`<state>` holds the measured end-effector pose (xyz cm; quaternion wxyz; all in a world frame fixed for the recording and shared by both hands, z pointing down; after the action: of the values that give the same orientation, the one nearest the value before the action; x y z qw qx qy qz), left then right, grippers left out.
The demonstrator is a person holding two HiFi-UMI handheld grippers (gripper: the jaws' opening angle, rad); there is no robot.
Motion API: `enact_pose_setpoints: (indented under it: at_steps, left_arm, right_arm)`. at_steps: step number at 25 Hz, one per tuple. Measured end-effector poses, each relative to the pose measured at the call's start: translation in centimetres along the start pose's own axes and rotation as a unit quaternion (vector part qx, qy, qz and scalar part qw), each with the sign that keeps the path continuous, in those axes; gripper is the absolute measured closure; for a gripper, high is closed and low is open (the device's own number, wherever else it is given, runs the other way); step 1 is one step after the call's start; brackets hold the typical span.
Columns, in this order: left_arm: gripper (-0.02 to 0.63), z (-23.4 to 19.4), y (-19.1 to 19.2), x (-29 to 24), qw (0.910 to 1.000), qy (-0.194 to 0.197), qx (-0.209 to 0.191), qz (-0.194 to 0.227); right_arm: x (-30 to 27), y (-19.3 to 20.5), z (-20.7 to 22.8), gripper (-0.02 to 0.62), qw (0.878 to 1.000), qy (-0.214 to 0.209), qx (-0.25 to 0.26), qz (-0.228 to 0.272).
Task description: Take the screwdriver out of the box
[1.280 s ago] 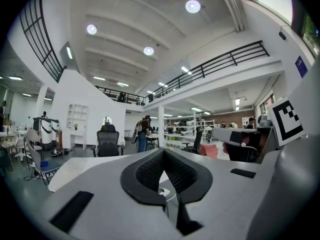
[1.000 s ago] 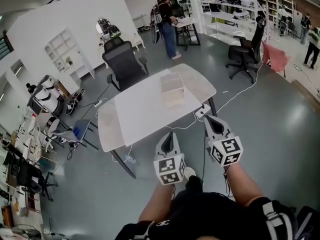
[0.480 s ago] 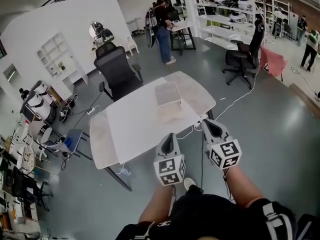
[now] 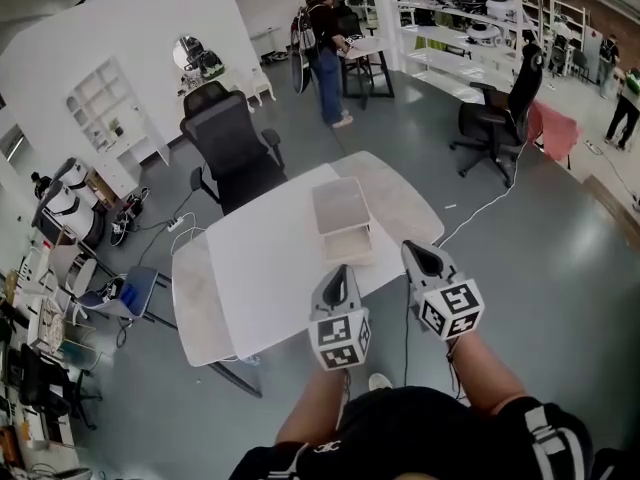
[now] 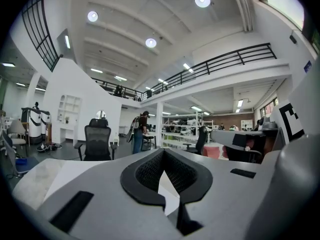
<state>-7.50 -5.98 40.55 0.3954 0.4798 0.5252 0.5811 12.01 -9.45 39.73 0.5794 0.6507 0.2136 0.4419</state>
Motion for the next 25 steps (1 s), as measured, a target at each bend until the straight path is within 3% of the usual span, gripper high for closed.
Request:
enact_pose_setpoints:
  at_steps: [8,16,25]
  left_arm:
    - [0.592,-4.7,1.1,-7.6,1.0000,-0.002,0.002,-0.001]
    - [0.592,-6.8,2.7,-11.7,0.9997,-0.006,0.003,-0.025]
    - [0.592,-8.2,3.9,-15.0,0.9975,-0.062,-0.003,-0.034]
  right_arm:
    - [-7.9,2.5,2.5,0.581,1.000,-0.010,0.013,0.003]
    - [-11.7,5.0,4.7,0.581,1.000,-0.016,0.011,-0.015]
    - [-16.3,7.9,7.8,0.581,0.997,-0.073,-0.001,-0.037]
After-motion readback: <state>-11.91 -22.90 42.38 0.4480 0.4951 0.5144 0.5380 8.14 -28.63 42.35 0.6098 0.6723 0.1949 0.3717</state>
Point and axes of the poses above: the fingertips, and each gripper's own axes: x backward along the fingers, z to its right, y out of its underside, the point moved 9 cm from there along x, backward along the fingers, and after that the axes turned 13 degrees about z, right-handed, at the moved point
